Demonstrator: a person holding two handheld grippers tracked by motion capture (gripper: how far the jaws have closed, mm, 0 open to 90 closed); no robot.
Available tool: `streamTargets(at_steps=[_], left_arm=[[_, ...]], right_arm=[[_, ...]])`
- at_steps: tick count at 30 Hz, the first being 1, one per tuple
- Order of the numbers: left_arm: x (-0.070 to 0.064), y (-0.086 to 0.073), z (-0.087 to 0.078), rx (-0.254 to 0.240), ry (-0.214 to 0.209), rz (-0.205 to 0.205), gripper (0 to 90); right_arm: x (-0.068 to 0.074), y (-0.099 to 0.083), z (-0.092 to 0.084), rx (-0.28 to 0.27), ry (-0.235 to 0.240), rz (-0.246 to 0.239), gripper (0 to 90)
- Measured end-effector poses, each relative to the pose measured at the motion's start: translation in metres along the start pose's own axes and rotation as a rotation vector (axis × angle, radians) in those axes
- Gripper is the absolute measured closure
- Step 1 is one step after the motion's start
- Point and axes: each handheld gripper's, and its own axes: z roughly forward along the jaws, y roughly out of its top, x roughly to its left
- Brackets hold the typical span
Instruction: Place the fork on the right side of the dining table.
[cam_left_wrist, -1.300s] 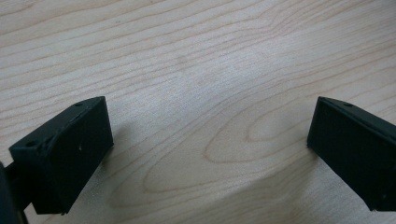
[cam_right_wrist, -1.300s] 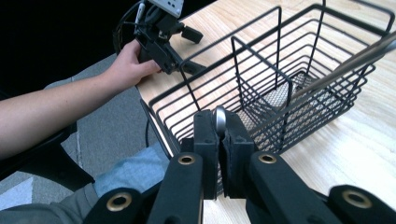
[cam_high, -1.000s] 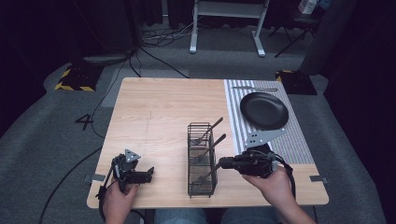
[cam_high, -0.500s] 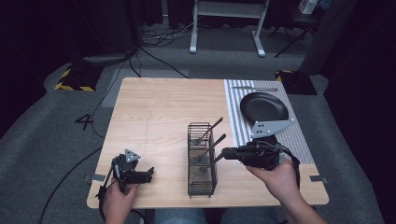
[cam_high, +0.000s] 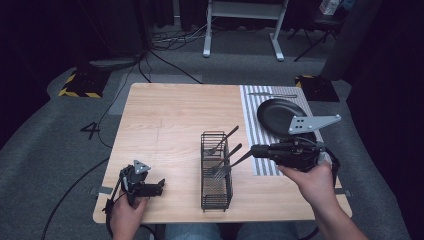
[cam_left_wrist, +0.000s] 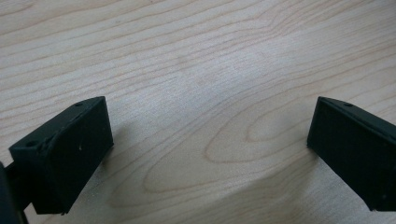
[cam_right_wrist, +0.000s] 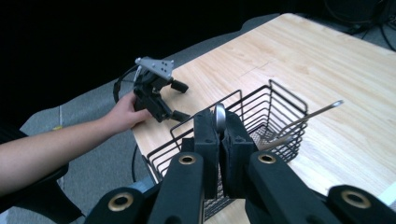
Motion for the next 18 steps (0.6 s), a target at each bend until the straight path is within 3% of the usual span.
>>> streamTargets(at_steps=[10,18], left_arm=[[0.000,0.000,0.000,0.000,0.000,0.000,0.3],[0.000,0.000,0.000,0.000,0.000,0.000,0.2]], right_arm=[[-0.010,0.006,-0.028,-0.056,-0.025,0.015,86.7],[-0.021,0.008,-0.047,-0.069,-0.084,0.026,86.7]])
